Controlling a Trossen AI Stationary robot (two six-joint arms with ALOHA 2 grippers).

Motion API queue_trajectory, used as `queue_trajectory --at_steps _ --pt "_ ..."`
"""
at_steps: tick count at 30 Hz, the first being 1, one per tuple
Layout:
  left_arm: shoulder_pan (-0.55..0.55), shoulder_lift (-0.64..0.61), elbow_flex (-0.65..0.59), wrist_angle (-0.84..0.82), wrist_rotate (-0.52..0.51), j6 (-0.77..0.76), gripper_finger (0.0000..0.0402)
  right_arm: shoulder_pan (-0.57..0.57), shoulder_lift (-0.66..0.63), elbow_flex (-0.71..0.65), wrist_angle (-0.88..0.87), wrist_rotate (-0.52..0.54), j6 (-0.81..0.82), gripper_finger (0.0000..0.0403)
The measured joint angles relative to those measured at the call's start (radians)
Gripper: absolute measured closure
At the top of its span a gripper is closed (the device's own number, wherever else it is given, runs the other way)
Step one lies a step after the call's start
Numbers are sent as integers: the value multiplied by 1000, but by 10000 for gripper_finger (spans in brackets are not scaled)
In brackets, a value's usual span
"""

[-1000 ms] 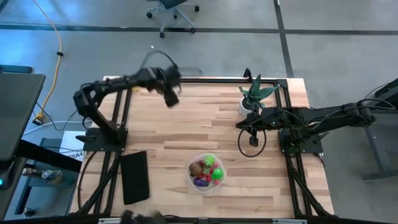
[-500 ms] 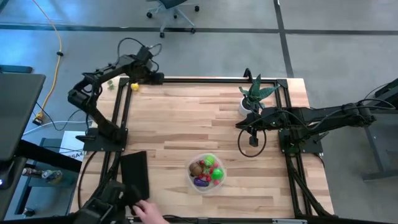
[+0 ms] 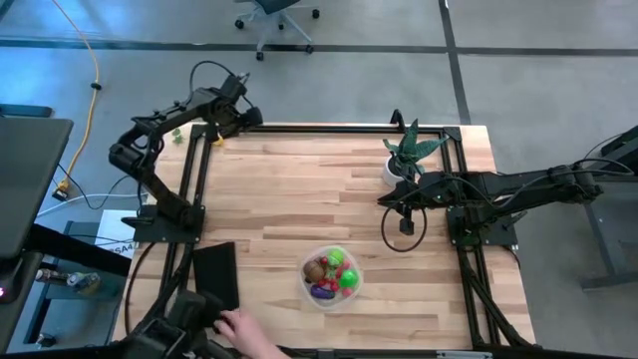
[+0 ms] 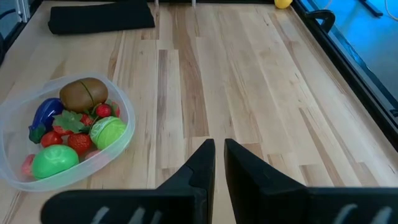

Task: Pick and placing Produce into tupperware
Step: Put the yellow lemon into the transparent container

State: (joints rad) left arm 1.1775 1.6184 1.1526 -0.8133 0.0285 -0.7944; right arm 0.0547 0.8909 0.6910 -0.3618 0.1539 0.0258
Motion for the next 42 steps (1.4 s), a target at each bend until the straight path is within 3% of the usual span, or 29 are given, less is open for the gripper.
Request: queue_trajectory --at_steps 21,30,35,38,42 --pt "-209 0 -2 2 5 -41 246 0 0 0 0 0 0 377" --pt "-251 0 -2 6 -153 247 246 0 0 0 0 0 0 377" --pt "-255 1 -2 6 -169 267 246 0 0 0 0 0 0 377" --pt "-246 1 -2 7 -219 201 246 0 0 0 0 0 0 377" --pt "-239 1 -2 -29 -283 -40 246 0 0 0 0 0 0 377"
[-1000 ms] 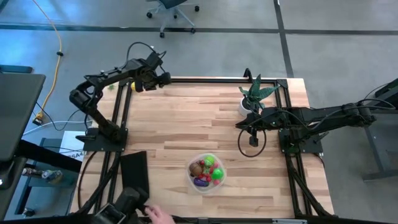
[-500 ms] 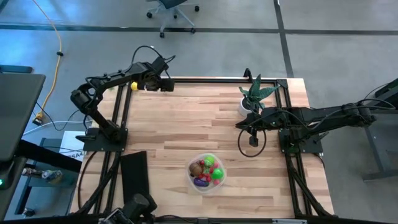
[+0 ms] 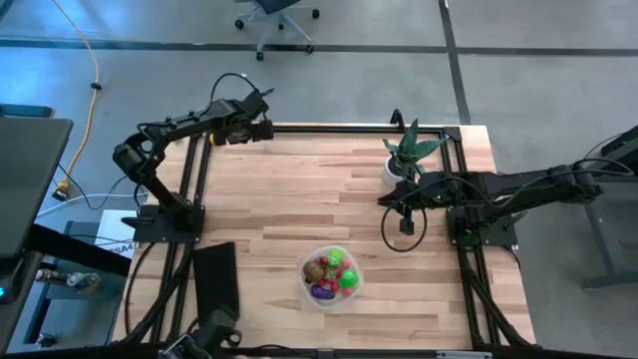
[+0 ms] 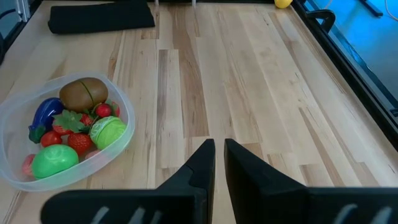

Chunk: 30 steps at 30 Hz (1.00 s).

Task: Pick and placing Produce into tupperware
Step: Put the yellow lemon into the transparent container

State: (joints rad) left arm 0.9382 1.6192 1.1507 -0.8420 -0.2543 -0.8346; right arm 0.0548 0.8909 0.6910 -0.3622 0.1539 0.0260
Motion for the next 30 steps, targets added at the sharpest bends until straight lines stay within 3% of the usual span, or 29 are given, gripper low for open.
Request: queue_trajectory --at_steps 5,10,13,20,24,28,30 --pt "33 0 0 -35 -34 -163 246 0 0 0 0 0 0 377" --pt "139 -2 0 11 54 -166 246 0 0 0 0 0 0 377" --pt "188 -2 0 58 101 -84 246 0 0 0 0 0 0 377" --pt "260 -1 -1 106 131 -128 246 0 0 0 0 0 0 377" --pt "260 0 0 250 128 98 246 0 0 0 0 0 0 377" --pt "242 0 0 393 137 511 246 0 0 0 0 0 0 377" --pt "235 0 0 456 132 640 246 0 0 0 0 0 0 377"
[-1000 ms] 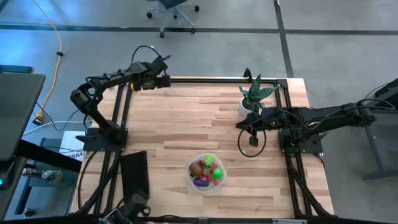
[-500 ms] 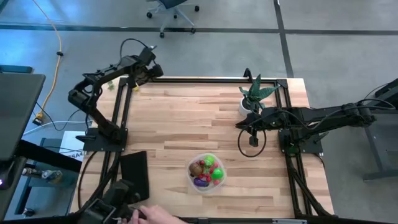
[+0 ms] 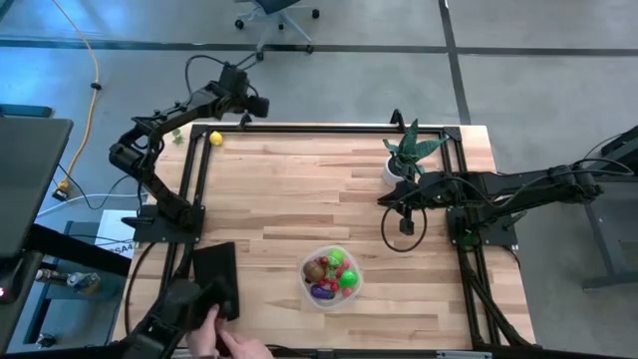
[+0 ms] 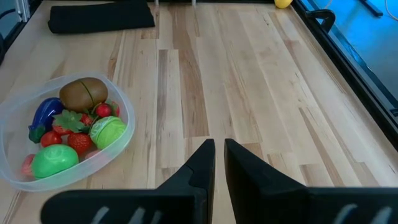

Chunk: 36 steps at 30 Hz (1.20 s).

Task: Pick and placing Produce into tupperware
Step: Put the yellow lemon into the transparent container

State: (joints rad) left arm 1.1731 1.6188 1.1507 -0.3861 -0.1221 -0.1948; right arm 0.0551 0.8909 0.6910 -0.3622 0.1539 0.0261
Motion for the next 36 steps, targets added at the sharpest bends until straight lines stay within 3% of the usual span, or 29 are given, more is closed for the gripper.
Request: queue_trajectory --at_steps 6,16,25,30,36 --pt "-2 1 0 171 35 86 246 0 0 0 0 0 0 377" --pt "-1 1 0 111 73 79 246 0 0 0 0 0 0 377" --pt "27 1 -1 -21 -63 25 250 0 0 0 0 0 0 377" --pt "44 0 14 14 -107 59 283 0 0 0 0 0 0 377" --pt "45 0 47 37 -126 206 362 0 0 0 0 0 0 377"
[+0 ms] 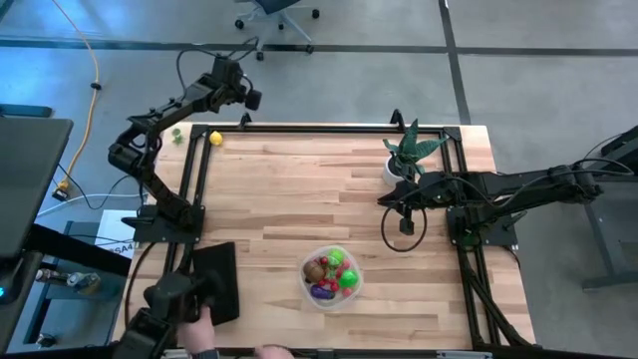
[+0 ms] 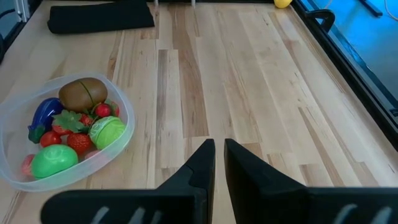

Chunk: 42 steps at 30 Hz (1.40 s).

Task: Pick and placing Produce into tupperware
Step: Put the yellow lemon into the transparent container

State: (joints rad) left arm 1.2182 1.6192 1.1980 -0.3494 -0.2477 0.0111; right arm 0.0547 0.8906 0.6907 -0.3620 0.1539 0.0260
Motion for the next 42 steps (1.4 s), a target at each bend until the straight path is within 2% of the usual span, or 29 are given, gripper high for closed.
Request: queue_trajectory --at_steps 3,6,8,10,12,17,23,27,32,36,42 --pt "-7 0 78 -101 1 108 395 0 0 0 0 0 0 377" --pt "-9 1 176 -257 -4 179 383 0 0 0 -1 0 0 377" --pt "-8 1 233 -357 -43 220 378 0 0 0 0 0 0 377" --pt "-6 8 281 -449 -104 246 382 0 0 0 0 0 0 377" --pt "4 31 341 -546 -119 263 395 0 0 0 0 0 0 377" --pt "20 162 479 -843 -115 273 393 0 0 0 -2 -1 -2 377" --pt "34 342 621 -1143 -64 273 398 0 0 0 -20 -79 -31 377" --pt "31 429 672 -1230 -86 234 400 0 0 0 -23 -80 -29 377" --pt "25 506 665 -1225 -91 189 400 0 0 0 -36 -111 -34 377" --pt "25 569 665 -1222 -160 162 401 0 0 0 -61 -113 -34 377" --pt "26 641 655 -1224 -201 165 401 0 0 0 -131 -113 -34 377"
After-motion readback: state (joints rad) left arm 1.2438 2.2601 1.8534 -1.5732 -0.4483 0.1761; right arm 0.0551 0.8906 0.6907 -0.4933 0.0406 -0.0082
